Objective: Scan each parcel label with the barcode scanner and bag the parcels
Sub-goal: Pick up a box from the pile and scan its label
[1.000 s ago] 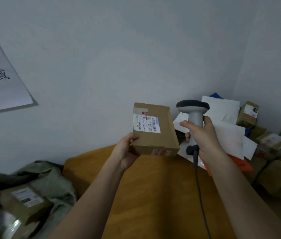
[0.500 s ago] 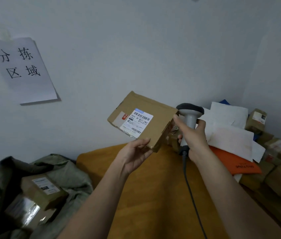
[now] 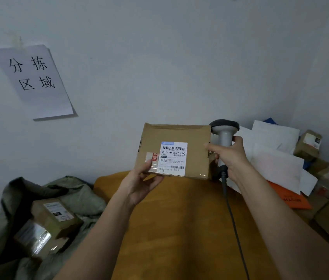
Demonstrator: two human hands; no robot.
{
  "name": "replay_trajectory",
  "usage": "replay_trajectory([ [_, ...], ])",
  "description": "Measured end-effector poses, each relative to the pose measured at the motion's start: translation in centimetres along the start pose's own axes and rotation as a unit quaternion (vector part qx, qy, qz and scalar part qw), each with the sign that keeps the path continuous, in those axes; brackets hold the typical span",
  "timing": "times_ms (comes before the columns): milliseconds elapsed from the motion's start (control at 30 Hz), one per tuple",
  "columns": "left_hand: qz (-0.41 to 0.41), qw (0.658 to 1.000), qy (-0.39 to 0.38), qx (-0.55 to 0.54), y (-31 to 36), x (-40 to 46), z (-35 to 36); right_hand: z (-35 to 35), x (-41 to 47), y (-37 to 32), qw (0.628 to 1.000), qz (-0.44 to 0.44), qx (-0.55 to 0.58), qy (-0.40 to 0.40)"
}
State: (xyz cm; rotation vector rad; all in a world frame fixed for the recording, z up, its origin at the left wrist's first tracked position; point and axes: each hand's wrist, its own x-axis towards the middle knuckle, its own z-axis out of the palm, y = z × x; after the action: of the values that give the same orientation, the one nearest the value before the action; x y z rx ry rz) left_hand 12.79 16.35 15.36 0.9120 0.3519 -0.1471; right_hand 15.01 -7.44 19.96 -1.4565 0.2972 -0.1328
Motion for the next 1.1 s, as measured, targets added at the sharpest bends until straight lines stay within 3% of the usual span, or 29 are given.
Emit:
replay_trajectory([
  [133,0.019,0.998,0.066,-0.006,-0.4,0.8,-0.4,0.4,0.0,-1.1,0.997,0.007,-0.07,-0.022],
  [267,0.021,0.992,0.124,-0.02,-1.1,2.8,-1.2,0.9,-1.3,-2.6,0.988,0.058,-0.062,-0.133],
  [467,0.023,0.984,0.174,-0.033,-2.1,4.1,-1.8,1.0,-4.0,-5.4,0.972,0.022,-0.079,-0.22],
  [933,0.028,0.971,0.238,-0.02,-2.4,4.0,-2.2,-0.5,-5.7,-7.9,0.971,-0.02,-0.068,-0.23],
  [1100,0.027,0.962,0.271,0.013,-2.8,3.4,-2.5,-0.3,-4.3,-6.1,0.98,0.003,-0.018,-0.197],
])
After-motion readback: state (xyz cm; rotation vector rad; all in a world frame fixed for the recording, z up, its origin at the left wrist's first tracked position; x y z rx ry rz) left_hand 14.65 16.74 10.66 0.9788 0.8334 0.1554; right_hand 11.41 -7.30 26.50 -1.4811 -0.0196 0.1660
